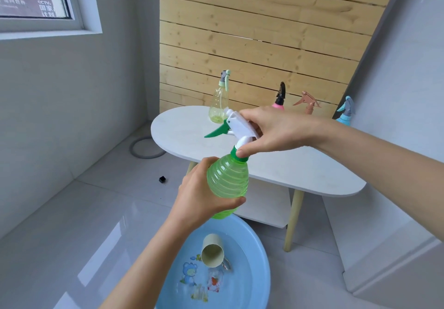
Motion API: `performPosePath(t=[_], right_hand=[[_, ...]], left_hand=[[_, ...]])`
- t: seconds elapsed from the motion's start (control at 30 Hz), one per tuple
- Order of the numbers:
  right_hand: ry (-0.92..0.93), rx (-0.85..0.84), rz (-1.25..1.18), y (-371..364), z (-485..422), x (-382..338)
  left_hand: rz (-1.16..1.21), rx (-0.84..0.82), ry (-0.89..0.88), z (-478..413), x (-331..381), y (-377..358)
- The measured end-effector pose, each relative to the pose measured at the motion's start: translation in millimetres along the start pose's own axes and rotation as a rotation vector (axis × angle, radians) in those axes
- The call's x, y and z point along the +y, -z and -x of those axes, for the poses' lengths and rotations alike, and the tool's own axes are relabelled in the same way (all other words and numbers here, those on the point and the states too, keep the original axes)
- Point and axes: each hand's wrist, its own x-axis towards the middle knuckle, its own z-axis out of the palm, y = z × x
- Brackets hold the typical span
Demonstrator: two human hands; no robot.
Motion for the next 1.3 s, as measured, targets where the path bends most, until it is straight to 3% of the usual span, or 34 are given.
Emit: performPosePath(t=[0.17, 0.3, 0.47, 0.63, 0.77, 1.0, 1.17, 1.3], right_hand=[[-0.108, 0.095, -0.042, -8, 3, -2], [-0.166, 0.01, -0.122, 4, 3, -1], [-0.076, 0.138, -0.259, 20, 3, 23], [0.104, -0.02, 0.057, 13, 6, 23], [0.147, 0.163, 0.078, 10, 1, 20], [0.012, 0.334, 0.127, 2, 4, 19], [-0.066, 0.219, 0.105, 9, 9, 17], [0.002, 0.136, -0.017, 13, 9, 14]], left_hand=[[0.004, 0.018, -0.003, 0, 0, -2], [0.018, -0.003, -0.008, 0, 1, -2], [0.036, -0.021, -0.007, 0, -2, 0], [0.056, -0.021, 0.009, -1, -1, 2], [0.064, -0.018, 0.015, 0, -2, 3], [0.086, -0.001, 0.009, 1, -2, 4], [0.065, -0.006, 0.008, 2, -3, 3], [0.06, -0.005, 0.002, 2, -4, 2]])
